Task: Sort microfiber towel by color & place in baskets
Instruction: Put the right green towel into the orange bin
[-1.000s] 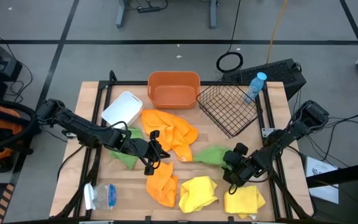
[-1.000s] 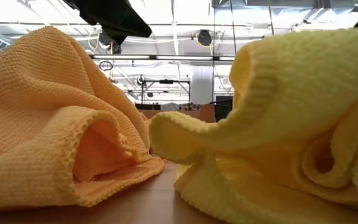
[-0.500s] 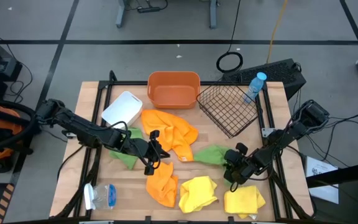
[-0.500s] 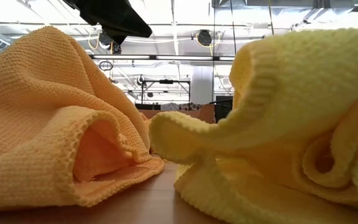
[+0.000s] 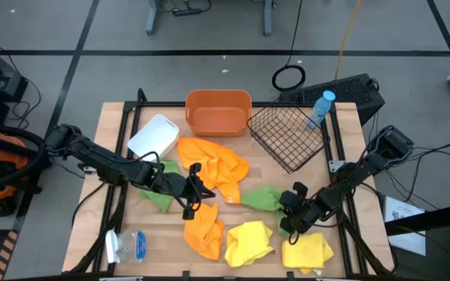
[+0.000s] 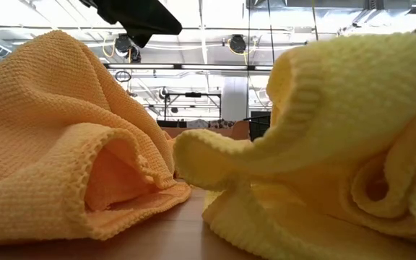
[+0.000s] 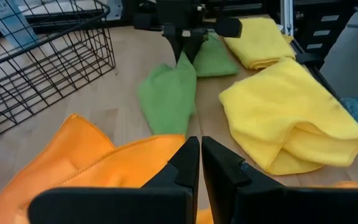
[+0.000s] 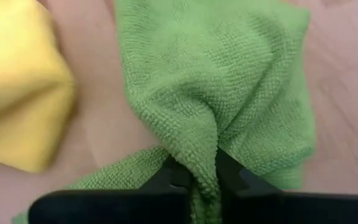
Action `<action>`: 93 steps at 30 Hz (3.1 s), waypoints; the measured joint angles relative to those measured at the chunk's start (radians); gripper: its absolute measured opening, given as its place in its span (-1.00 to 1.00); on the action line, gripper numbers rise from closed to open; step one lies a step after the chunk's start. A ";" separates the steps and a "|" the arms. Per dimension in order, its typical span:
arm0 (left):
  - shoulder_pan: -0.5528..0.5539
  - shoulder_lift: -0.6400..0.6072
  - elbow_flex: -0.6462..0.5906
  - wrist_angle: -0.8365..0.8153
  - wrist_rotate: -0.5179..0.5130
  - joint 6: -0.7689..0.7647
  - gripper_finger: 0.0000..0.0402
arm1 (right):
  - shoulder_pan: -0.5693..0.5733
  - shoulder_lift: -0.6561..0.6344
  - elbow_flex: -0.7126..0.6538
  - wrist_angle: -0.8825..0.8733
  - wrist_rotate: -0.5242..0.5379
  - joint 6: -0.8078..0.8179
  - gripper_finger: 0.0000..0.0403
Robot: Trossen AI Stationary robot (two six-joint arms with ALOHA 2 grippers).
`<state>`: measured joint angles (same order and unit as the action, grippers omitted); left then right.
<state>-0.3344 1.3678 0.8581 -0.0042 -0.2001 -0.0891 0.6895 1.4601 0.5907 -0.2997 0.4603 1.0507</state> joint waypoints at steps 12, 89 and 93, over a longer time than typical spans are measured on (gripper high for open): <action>0.000 0.000 0.000 0.053 -0.011 0.000 -0.87 | 0.000 0.000 0.219 -0.204 0.178 -0.160 -0.97; -0.062 0.120 0.003 0.469 -0.035 0.672 0.34 | -0.270 -0.001 0.451 0.342 -0.102 -1.377 -0.93; -0.043 0.120 0.003 0.469 -0.035 0.672 0.03 | -0.277 -0.001 0.451 0.353 -0.099 -1.353 -0.87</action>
<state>-0.3777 1.4876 0.8616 0.4648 -0.2352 0.5826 0.4122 1.4590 1.0416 0.0531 0.3612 -0.3023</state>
